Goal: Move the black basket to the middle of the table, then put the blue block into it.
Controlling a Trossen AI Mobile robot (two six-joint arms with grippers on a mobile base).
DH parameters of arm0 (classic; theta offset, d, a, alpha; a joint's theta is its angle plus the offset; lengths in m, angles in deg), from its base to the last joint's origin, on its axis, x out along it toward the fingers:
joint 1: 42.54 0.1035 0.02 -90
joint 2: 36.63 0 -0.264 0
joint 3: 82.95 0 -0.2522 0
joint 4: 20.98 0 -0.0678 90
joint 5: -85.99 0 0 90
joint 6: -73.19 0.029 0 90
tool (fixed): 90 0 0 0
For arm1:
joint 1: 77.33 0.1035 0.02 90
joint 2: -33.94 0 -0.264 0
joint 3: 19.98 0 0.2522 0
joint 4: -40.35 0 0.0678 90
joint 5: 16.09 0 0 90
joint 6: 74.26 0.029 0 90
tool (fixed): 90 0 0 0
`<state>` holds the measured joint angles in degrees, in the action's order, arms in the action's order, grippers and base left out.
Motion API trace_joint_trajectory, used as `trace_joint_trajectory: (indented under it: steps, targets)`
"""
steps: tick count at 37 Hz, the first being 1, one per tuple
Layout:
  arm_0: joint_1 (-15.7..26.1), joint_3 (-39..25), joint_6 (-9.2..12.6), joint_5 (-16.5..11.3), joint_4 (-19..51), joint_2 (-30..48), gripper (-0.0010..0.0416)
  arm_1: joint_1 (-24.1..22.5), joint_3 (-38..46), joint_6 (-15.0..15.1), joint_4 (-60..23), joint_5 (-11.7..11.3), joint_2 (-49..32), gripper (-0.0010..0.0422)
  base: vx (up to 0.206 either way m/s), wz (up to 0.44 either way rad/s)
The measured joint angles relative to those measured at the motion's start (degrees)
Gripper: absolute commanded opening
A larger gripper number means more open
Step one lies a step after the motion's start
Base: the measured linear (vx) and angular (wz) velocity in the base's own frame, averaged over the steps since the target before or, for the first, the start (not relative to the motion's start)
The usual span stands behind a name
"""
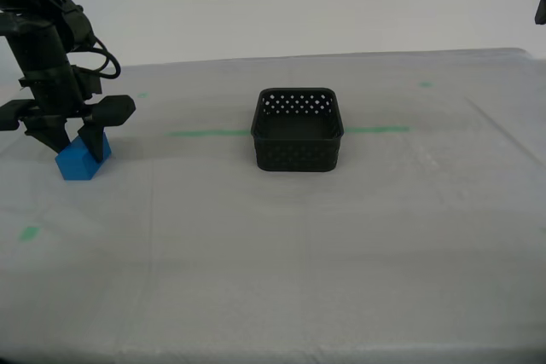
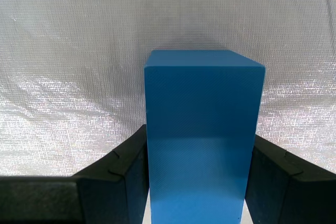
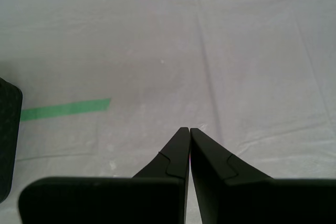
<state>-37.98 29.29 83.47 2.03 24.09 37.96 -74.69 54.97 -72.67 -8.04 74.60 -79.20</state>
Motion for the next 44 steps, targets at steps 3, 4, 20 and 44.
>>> trace_joint_trajectory:
  steps: [3,4,20,44]
  targets:
    - [-0.04,0.00,0.00,0.00,0.00,0.00,0.0005,0.00,0.00,-0.17,-0.11,-0.02,0.09,-0.0003,0.000,0.000]
    - [-0.07,0.00,0.02,0.00,0.00,0.00,0.0005,0.00,0.02,-0.17,-0.17,-0.04,0.11,-0.0002,0.000,0.000]
    - [-0.02,0.00,0.02,0.00,0.00,0.00,0.0005,-0.11,6.25,-0.15,-8.37,-0.90,0.55,0.0000,0.000,0.000]
    - [-0.07,0.00,0.00,0.00,0.00,0.00,0.0004,-3.48,15.80,-3.43,-15.72,-0.81,2.40,0.0000,0.000,0.000]
